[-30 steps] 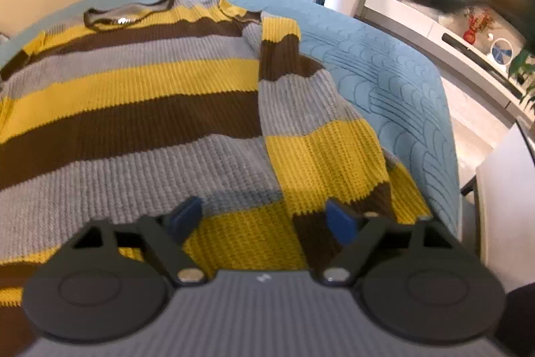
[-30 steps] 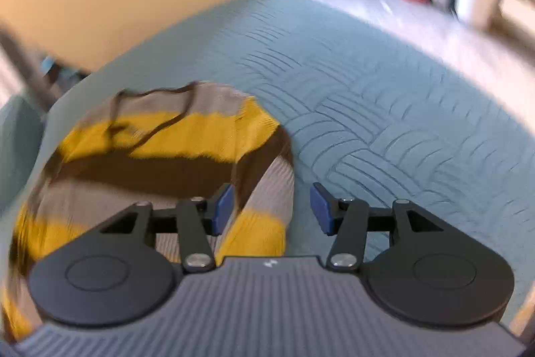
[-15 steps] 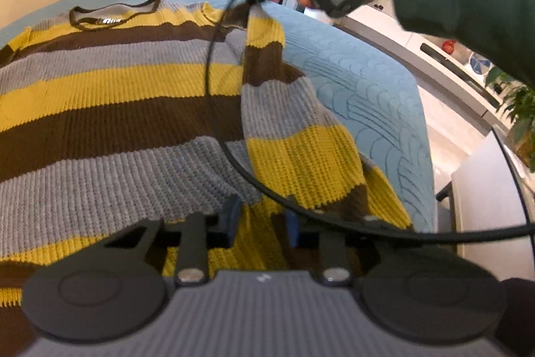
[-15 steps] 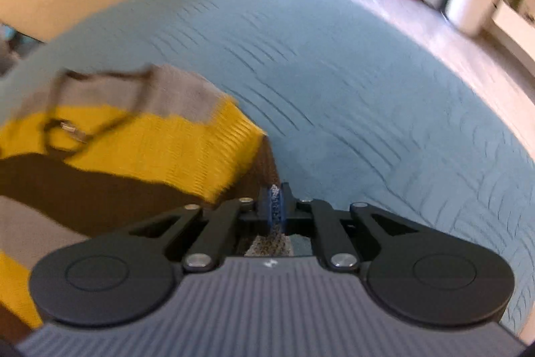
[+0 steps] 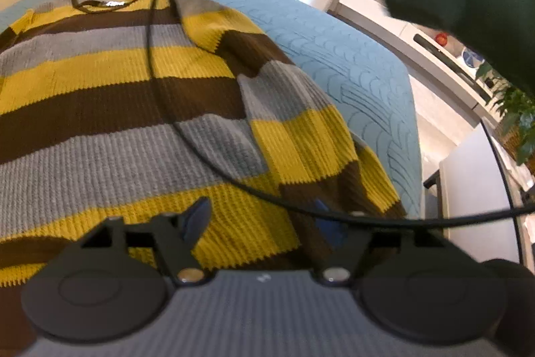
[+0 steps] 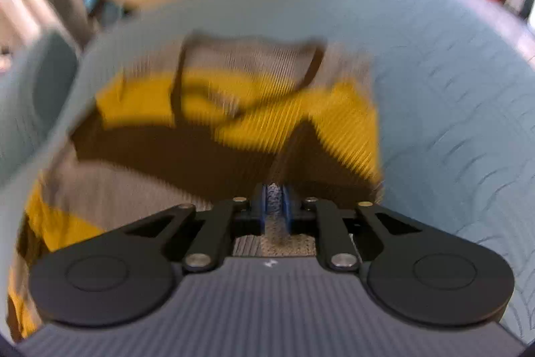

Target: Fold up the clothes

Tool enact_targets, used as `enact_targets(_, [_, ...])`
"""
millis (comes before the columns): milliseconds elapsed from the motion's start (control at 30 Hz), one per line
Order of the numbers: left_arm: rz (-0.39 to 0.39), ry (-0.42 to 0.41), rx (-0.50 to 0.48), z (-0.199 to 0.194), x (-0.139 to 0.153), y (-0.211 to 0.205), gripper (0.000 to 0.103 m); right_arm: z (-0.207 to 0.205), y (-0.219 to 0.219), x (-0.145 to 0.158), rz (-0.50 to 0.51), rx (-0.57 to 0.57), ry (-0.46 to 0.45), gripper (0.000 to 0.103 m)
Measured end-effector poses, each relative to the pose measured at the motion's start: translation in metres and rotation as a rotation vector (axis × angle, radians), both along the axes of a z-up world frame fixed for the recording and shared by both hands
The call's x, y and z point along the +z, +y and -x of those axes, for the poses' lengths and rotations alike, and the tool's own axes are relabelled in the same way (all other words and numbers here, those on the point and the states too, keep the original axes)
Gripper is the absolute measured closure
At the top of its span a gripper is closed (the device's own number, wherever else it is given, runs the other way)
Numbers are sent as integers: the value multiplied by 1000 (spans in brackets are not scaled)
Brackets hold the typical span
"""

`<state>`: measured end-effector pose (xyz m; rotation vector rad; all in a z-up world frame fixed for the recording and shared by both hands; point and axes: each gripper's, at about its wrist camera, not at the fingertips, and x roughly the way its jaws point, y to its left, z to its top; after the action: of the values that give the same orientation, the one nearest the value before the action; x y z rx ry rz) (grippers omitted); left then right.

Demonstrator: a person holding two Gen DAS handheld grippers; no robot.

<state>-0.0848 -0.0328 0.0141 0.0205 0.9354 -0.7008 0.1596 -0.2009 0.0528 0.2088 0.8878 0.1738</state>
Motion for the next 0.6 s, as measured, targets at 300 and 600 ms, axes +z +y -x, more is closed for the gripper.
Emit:
enact_targets(300, [-51,-34,-12,4,-7,-9,17,117,-16,12,-22,76,46,45])
enact_targets(600, [-168,-108,-94,17,12,-5,24,171,25,-19,-56,84,19,44])
